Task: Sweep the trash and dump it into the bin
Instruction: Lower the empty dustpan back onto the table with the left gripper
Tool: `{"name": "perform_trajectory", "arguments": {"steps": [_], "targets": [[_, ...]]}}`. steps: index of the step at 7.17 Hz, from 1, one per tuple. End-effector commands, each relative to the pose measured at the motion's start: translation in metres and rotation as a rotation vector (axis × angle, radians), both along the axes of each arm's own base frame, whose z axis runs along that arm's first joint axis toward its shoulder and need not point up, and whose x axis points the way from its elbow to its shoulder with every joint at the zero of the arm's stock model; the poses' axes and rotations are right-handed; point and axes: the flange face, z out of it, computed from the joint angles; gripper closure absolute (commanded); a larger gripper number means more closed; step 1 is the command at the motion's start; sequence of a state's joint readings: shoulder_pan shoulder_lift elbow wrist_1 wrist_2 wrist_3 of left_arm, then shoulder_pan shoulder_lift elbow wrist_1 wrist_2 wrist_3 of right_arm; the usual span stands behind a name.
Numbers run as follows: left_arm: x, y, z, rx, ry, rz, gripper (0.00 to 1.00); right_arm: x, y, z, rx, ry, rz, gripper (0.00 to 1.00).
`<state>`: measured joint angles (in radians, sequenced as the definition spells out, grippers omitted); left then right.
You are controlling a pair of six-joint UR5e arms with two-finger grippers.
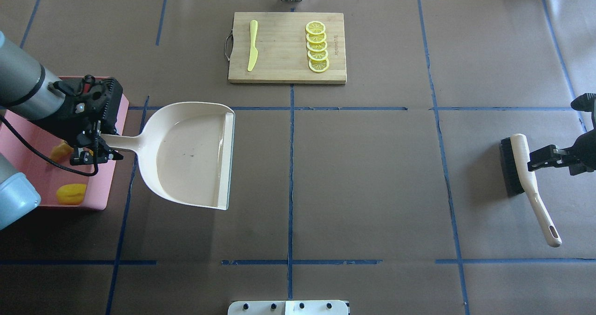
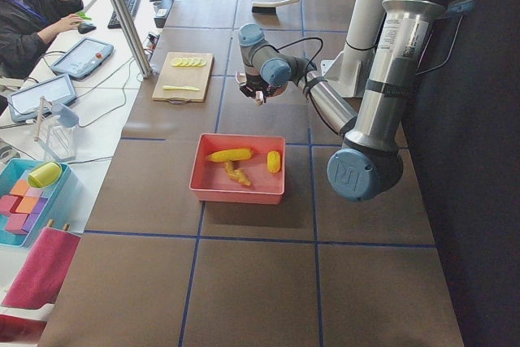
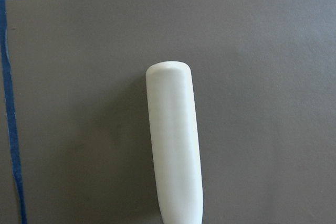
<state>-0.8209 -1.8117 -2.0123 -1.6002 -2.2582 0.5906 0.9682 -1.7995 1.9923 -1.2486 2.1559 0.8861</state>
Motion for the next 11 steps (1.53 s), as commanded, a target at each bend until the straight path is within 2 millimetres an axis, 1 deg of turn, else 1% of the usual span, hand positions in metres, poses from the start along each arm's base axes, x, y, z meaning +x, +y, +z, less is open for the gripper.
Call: {"name": "perform_trajectory", "arguments": {"steps": [1, 2, 3, 4, 5, 6, 7, 8, 9, 10, 11], "targets": [[0.044, -0.01, 0.012, 0.005, 0.009, -0.001, 0.95, -0.001, -0.002, -0.001, -0.006, 0.0, 0.01, 0.0], [0.069, -0.009, 0.017, 0.005, 0.008, -0.022, 0.95, -0.003, -0.004, -0.003, -0.003, -0.004, 0.012, 0.0], [0.088, -0.012, 0.028, 0.007, 0.016, -0.016, 0.95, -0.004, -0.006, -0.003, -0.001, -0.003, 0.013, 0.0], [0.095, -0.018, 0.038, 0.011, 0.015, -0.019, 0.95, -0.004, -0.006, -0.004, 0.0, -0.004, 0.013, 0.0], [0.103, -0.024, 0.035, 0.013, 0.017, -0.018, 0.95, -0.004, -0.006, -0.004, 0.0, -0.004, 0.013, 0.0], [0.111, -0.022, 0.03, 0.015, 0.022, -0.008, 0.94, -0.004, -0.006, -0.004, -0.001, -0.004, 0.014, 0.0], [0.112, -0.022, 0.031, 0.013, 0.02, -0.006, 0.92, -0.004, -0.006, -0.004, -0.002, -0.004, 0.015, 0.0], [0.115, -0.02, 0.032, 0.012, 0.018, -0.002, 0.83, -0.004, -0.006, -0.004, -0.002, -0.004, 0.015, 0.01], [0.116, -0.021, 0.028, 0.016, 0.024, -0.001, 0.6, -0.004, -0.005, -0.005, -0.008, -0.007, 0.021, 0.01], [0.117, -0.021, 0.024, 0.02, 0.029, -0.001, 0.3, -0.004, -0.005, -0.006, -0.013, -0.008, 0.028, 0.01], [0.117, -0.021, 0.028, 0.005, 0.016, -0.003, 0.01, -0.004, -0.005, -0.006, -0.014, -0.009, 0.027, 0.01]]}}
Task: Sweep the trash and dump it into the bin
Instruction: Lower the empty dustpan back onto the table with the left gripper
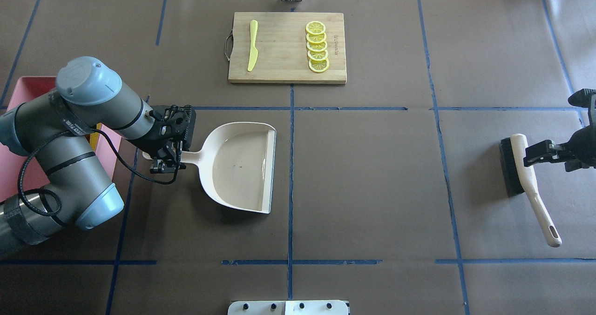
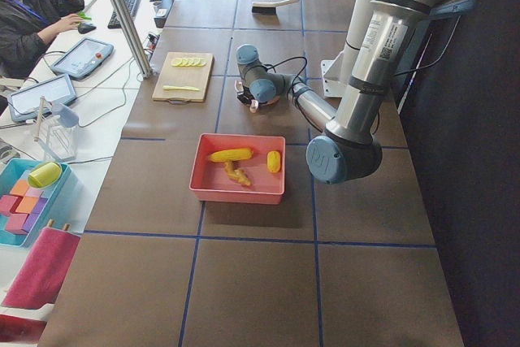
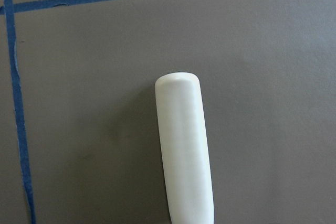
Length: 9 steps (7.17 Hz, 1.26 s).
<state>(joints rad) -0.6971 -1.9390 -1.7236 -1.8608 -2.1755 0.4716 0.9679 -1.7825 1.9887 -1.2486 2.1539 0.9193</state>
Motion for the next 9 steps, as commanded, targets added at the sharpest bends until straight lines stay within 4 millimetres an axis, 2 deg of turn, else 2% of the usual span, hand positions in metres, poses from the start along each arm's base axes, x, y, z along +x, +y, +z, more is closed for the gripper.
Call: {"name": "perform_trajectory", "arguments": {"steps": [1, 3, 4, 5, 6, 7, 8, 9], "targets": [[0.0, 0.001, 0.002, -0.013, -0.007, 0.002, 0.0, 0.0, 0.0, 0.0, -0.003, 0.0, 0.003, 0.01], [-0.006, 0.005, -0.007, -0.016, 0.008, -0.011, 0.0, 0.0, 0.0, 0.0, -0.003, 0.0, 0.003, 0.01], [-0.02, 0.012, -0.032, -0.003, 0.044, -0.022, 0.0, 0.0, 0.0, 0.0, -0.002, 0.0, 0.003, 0.0], [-0.04, 0.021, -0.052, -0.079, 0.012, -0.033, 0.0, 0.001, 0.0, 0.0, -0.002, 0.0, 0.005, 0.0], [-0.069, 0.019, -0.067, -0.119, -0.023, -0.072, 0.0, 0.001, -0.001, -0.001, -0.001, -0.001, 0.006, 0.0], [-0.105, -0.006, -0.066, -0.139, -0.032, -0.155, 0.0, 0.002, -0.001, -0.001, -0.001, -0.001, 0.008, 0.0], [-0.136, -0.029, -0.052, -0.242, -0.071, -0.265, 0.0, 0.004, -0.003, -0.003, 0.002, -0.003, 0.015, 0.0], [-0.154, -0.04, -0.038, -0.388, -0.128, -0.373, 0.0, 0.007, -0.01, -0.007, 0.014, -0.008, 0.029, 0.0]]}}
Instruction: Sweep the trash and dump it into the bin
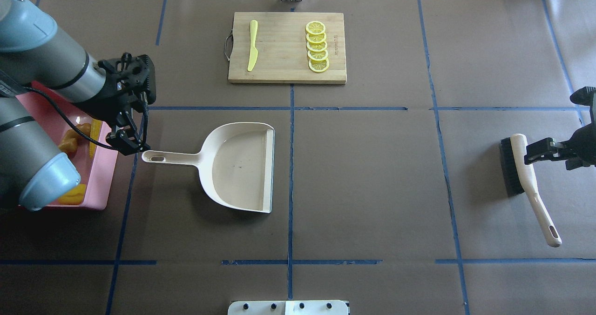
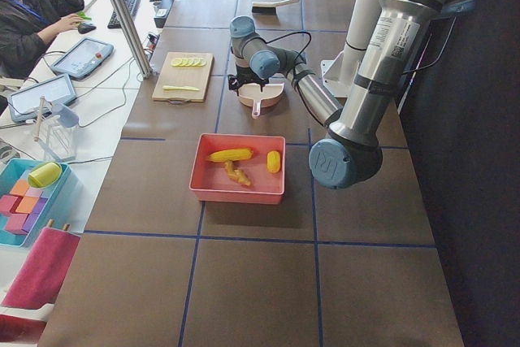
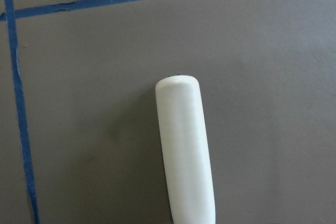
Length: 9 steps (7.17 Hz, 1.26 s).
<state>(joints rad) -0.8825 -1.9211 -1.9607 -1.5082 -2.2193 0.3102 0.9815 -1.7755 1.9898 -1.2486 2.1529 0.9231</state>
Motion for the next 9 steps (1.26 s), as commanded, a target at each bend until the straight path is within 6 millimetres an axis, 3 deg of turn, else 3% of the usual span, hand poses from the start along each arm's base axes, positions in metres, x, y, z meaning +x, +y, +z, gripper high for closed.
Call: {"name": "perform_trajectory", "arguments": {"steps": [1, 2, 4, 5, 6, 7, 8, 9], "targets": [[-0.067, -0.035, 0.03, -0.341, -0.136, -0.268, 0.0, 0.003, -0.016, -0.013, 0.021, -0.01, 0.027, 0.0], [-0.109, -0.049, 0.042, -0.429, -0.158, -0.381, 0.0, 0.007, -0.021, -0.013, 0.034, 0.0, 0.045, 0.0], [-0.198, -0.082, 0.132, -0.646, -0.224, -0.587, 0.0, 0.0, -0.06, -0.062, 0.131, -0.066, 0.064, 0.0], [-0.227, -0.085, 0.179, -0.77, -0.213, -0.611, 0.0, 0.002, -0.056, -0.06, 0.121, -0.072, 0.059, 0.0], [-0.254, -0.093, 0.21, -0.871, -0.166, -0.63, 0.0, 0.017, -0.06, -0.057, 0.13, -0.065, 0.08, 0.0], [-0.273, -0.094, 0.228, -0.907, -0.16, -0.654, 0.0, 0.049, -0.07, -0.053, 0.184, -0.046, 0.068, 0.0], [-0.286, -0.081, 0.247, -0.861, -0.163, -0.602, 0.0, 0.087, -0.081, -0.025, 0.196, -0.061, 0.008, 0.0], [-0.297, -0.064, 0.28, -0.871, -0.177, -0.572, 0.0, 0.113, -0.084, 0.006, 0.201, -0.082, -0.045, 0.0]]}}
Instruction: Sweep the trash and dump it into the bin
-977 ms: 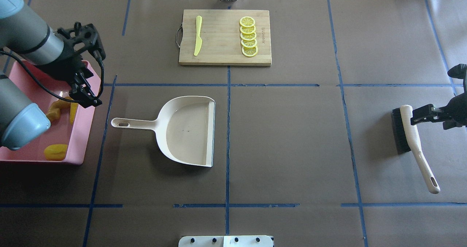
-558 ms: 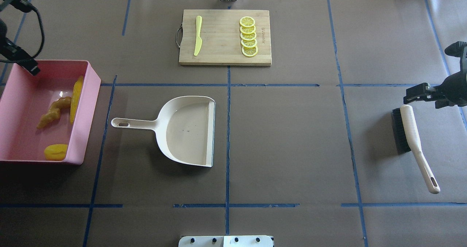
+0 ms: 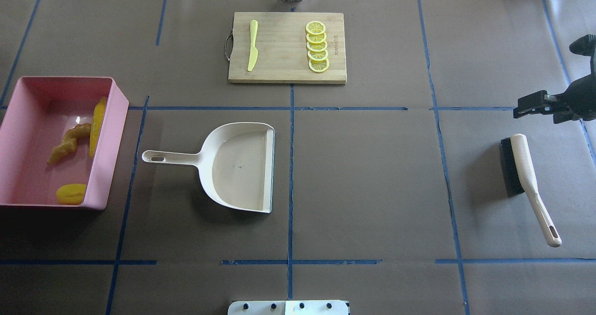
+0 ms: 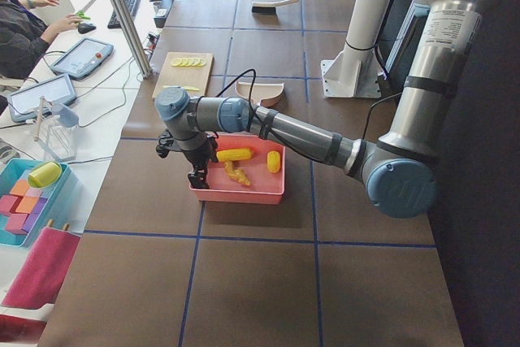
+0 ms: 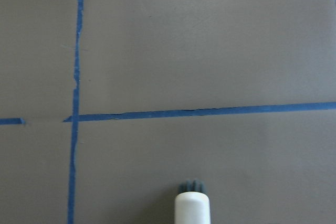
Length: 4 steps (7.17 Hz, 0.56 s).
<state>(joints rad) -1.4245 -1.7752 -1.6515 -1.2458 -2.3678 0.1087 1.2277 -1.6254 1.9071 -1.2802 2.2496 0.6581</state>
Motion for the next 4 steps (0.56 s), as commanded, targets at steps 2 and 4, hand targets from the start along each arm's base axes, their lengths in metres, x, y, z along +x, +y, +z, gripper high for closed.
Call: {"name": "perform_trajectory", "arguments": {"steps": [2, 4], "targets": [[-0.06, 0.026, 0.05, -0.057, 0.022, -0.07, 0.0, 0.07, 0.004, 0.092, -0.035, -0.013, -0.059, 0.0], [-0.065, 0.064, 0.102, -0.048, 0.021, -0.078, 0.0, 0.094, 0.03, 0.129, -0.046, -0.055, -0.099, 0.0]]}}
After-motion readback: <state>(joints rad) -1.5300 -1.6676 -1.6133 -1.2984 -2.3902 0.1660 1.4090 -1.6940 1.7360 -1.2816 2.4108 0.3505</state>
